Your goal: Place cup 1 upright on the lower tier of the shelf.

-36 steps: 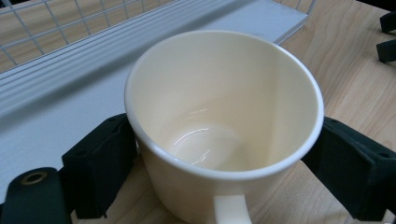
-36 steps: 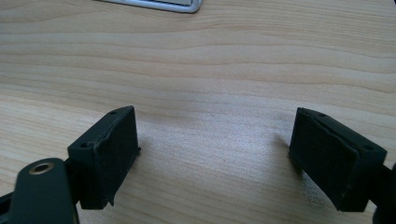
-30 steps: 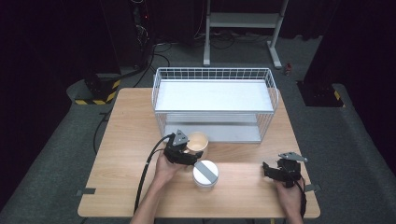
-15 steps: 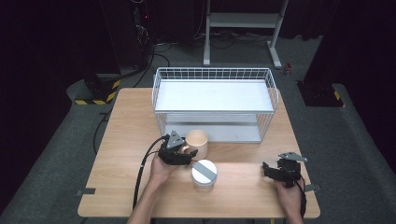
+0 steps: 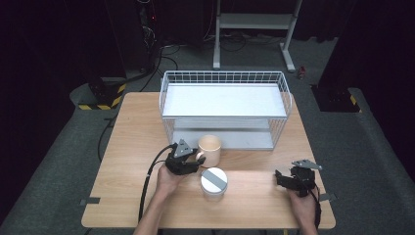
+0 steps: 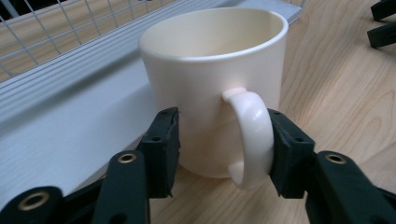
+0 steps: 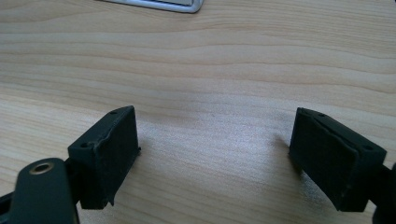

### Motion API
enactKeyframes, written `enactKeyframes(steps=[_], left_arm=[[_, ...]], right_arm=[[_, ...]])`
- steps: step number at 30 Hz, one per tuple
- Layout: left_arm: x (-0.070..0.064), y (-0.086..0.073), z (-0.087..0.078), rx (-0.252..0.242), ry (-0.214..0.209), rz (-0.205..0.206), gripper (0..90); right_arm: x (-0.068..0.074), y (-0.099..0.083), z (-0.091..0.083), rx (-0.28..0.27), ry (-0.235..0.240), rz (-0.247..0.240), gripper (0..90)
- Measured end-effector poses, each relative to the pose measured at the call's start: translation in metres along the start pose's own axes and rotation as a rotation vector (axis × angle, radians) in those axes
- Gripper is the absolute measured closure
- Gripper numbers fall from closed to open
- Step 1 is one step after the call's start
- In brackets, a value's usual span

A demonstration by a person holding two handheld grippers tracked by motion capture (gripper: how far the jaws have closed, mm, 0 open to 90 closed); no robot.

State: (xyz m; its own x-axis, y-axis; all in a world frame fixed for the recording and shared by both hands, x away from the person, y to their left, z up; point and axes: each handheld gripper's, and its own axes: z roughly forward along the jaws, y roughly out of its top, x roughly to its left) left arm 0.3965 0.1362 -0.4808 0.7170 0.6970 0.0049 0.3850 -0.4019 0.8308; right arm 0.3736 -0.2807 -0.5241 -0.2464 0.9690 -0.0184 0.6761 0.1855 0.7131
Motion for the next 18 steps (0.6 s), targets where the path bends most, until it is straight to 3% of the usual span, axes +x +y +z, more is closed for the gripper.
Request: enactKeyframes(steps=[14, 18], left_arm=[[0.005, -0.009, -0.009, 0.029, -0.002, -0.010, 77.9], [0.006, -0.012, -0.010, 0.037, 0.004, -0.012, 79.1]], right_arm=[[0.000, 0.000, 0.000, 0.001, 0.001, 0.001, 15.3], [0.000, 0.000, 0.000, 0.000, 0.001, 0.001, 15.2]])
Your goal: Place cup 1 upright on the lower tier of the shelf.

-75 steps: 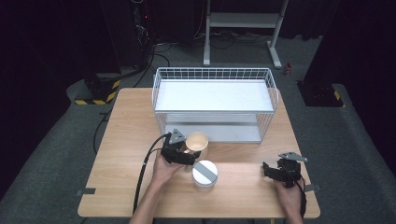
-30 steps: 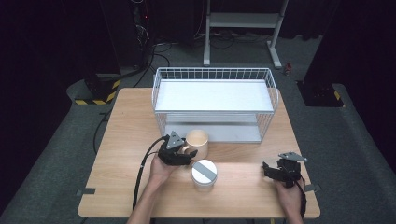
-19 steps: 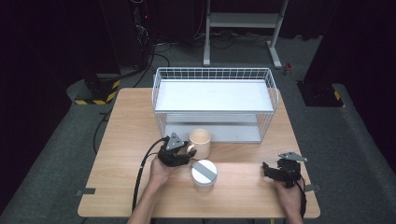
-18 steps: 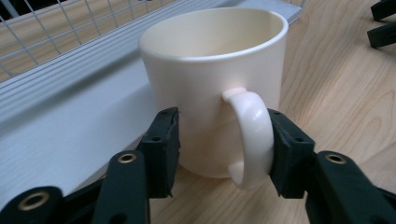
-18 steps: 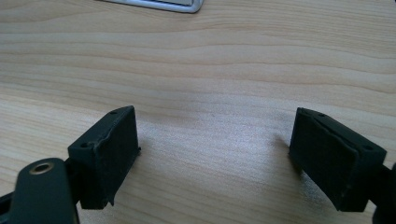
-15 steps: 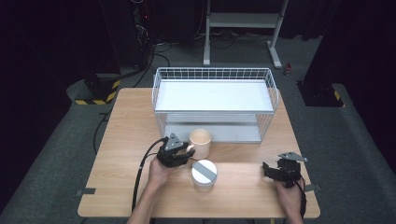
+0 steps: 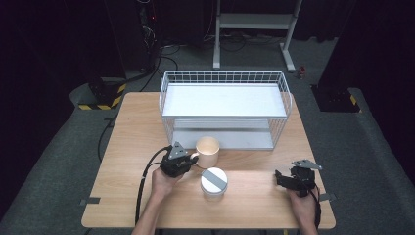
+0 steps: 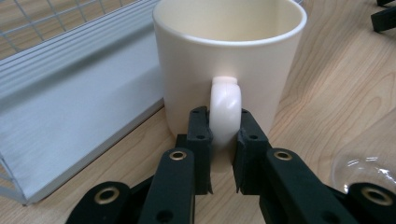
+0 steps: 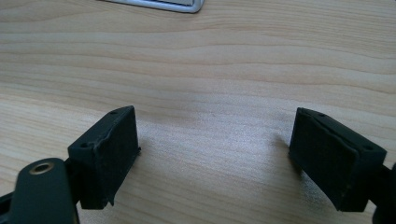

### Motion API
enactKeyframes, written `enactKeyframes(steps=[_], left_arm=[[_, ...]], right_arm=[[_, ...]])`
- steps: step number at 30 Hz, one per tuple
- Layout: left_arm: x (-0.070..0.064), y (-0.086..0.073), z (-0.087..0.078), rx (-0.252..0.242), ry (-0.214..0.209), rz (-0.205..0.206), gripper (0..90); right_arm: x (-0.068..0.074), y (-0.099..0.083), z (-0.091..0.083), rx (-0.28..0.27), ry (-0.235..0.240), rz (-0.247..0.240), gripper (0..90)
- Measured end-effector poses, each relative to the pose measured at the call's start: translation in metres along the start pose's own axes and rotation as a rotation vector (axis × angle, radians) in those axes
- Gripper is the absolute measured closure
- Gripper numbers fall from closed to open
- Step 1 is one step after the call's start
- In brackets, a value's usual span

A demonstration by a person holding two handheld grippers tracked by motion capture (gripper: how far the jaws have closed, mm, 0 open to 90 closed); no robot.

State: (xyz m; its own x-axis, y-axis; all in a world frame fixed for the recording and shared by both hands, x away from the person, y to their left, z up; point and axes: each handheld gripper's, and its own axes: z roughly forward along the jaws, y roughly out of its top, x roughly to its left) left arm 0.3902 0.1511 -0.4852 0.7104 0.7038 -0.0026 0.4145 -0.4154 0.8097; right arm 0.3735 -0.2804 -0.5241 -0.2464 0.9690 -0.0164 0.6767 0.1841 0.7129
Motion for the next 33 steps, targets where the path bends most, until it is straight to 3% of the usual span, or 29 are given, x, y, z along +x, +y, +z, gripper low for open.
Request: enactKeyframes(steps=[9, 33], left_arm=[[-0.005, -0.006, 0.000, -0.038, 0.032, 0.057, 79.7], [-0.013, -0.001, -0.011, -0.091, 0.007, 0.075, 80.0]], right_arm=[[0.000, 0.000, 0.000, 0.000, 0.000, -0.001, 15.3], [0.000, 0.000, 0.000, 0.000, 0.000, 0.000, 15.3]])
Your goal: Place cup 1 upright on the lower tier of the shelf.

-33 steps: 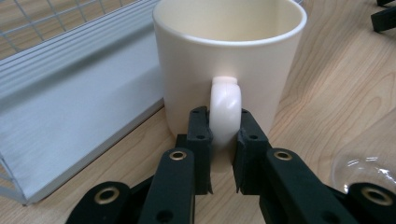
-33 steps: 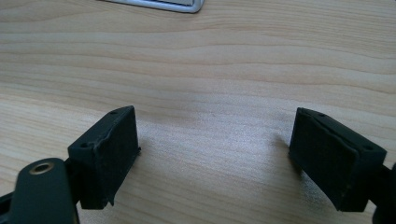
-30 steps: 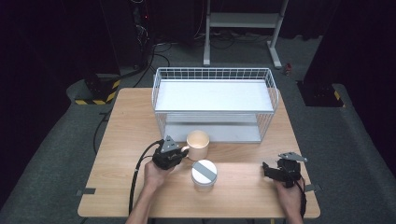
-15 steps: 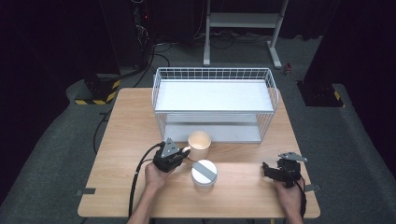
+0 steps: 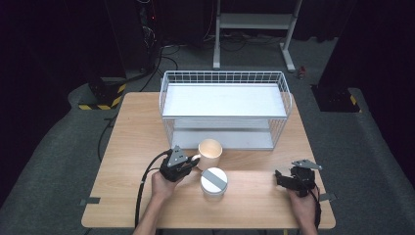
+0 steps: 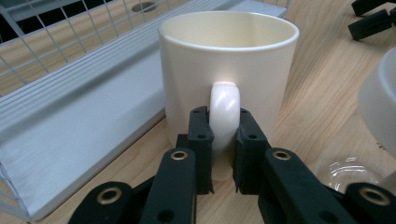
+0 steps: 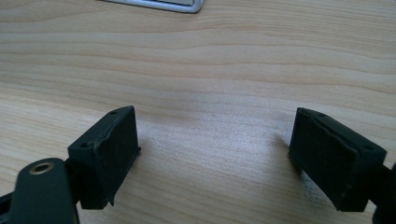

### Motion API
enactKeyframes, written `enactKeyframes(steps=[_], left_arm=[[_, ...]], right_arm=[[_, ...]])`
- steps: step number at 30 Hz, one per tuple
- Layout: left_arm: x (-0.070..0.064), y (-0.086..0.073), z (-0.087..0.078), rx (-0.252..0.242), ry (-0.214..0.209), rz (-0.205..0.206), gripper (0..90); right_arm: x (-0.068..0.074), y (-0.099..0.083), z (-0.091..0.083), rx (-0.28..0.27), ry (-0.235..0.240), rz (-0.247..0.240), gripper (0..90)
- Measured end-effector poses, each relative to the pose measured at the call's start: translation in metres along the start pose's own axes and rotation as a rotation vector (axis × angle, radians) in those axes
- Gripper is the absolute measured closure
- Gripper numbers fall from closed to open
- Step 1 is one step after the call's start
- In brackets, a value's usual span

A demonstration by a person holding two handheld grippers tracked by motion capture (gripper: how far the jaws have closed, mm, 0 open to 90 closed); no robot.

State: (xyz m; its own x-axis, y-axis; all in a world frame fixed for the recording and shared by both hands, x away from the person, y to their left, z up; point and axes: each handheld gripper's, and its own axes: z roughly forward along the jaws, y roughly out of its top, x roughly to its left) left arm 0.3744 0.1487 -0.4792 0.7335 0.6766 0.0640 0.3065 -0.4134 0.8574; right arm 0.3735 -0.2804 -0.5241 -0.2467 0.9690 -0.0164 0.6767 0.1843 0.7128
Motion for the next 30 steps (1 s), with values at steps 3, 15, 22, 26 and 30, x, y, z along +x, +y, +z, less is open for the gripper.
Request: enactKeyframes(steps=[3, 15, 22, 26, 30], left_arm=[[0.002, 0.001, -0.003, -0.016, 0.002, -0.009, 80.0], [0.011, 0.007, -0.005, -0.049, 0.052, -0.041, 79.9], [0.015, 0.018, 0.003, -0.050, 0.123, -0.049, 79.9], [0.018, 0.019, 0.007, -0.051, 0.149, -0.062, 79.9], [0.021, 0.019, 0.012, -0.040, 0.169, -0.073, 79.9]], right_arm=[[0.000, 0.000, 0.000, 0.000, 0.000, 0.000, 15.3], [0.000, 0.000, 0.000, -0.001, 0.000, -0.003, 15.2], [0.000, 0.000, 0.000, -0.001, 0.000, -0.003, 15.2], [0.000, 0.000, 0.000, -0.001, 0.000, -0.003, 15.3], [0.000, 0.000, 0.000, -0.001, 0.000, -0.003, 15.3]])
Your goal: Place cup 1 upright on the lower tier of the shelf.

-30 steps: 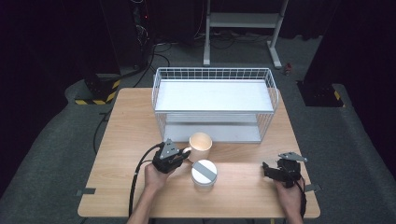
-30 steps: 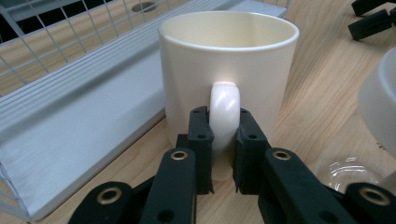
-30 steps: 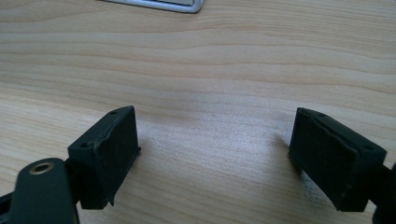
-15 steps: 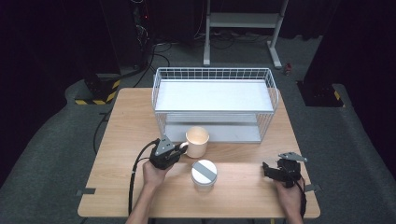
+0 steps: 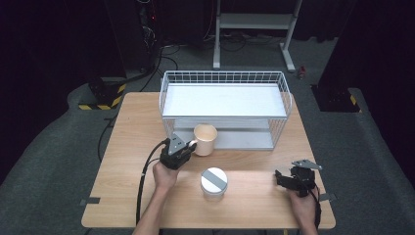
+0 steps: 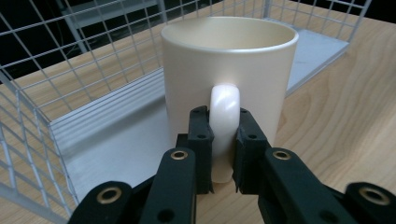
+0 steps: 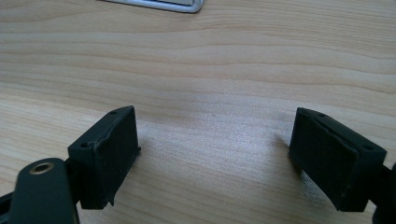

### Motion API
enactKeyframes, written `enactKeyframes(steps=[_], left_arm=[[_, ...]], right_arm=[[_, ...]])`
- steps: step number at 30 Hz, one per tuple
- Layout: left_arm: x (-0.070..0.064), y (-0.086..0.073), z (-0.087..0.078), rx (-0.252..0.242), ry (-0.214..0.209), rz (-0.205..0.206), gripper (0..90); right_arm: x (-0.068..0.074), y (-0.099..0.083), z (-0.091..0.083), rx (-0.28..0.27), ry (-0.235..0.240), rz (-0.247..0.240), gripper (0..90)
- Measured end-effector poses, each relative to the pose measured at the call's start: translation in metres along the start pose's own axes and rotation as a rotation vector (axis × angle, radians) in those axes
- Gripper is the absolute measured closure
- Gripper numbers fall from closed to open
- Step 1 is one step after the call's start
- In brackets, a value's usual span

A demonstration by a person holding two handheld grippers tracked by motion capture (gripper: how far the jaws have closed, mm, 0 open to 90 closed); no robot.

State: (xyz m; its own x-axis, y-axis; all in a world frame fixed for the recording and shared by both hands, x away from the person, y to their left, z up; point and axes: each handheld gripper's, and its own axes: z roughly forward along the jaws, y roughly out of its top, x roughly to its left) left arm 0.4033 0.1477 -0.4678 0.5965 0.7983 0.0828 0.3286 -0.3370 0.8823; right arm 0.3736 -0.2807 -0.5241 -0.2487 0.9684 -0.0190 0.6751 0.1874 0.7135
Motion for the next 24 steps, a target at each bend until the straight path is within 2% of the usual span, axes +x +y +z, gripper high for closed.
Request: enactKeyframes(steps=[10, 24], left_arm=[[0.002, -0.002, 0.008, 0.005, 0.043, -0.018, 79.9], [0.006, -0.004, 0.016, 0.018, 0.081, -0.034, 79.7]], right_arm=[[0.000, 0.000, 0.000, 0.000, 0.000, 0.000, 15.2], [0.000, 0.000, 0.000, 0.000, 0.000, 0.000, 15.3]])
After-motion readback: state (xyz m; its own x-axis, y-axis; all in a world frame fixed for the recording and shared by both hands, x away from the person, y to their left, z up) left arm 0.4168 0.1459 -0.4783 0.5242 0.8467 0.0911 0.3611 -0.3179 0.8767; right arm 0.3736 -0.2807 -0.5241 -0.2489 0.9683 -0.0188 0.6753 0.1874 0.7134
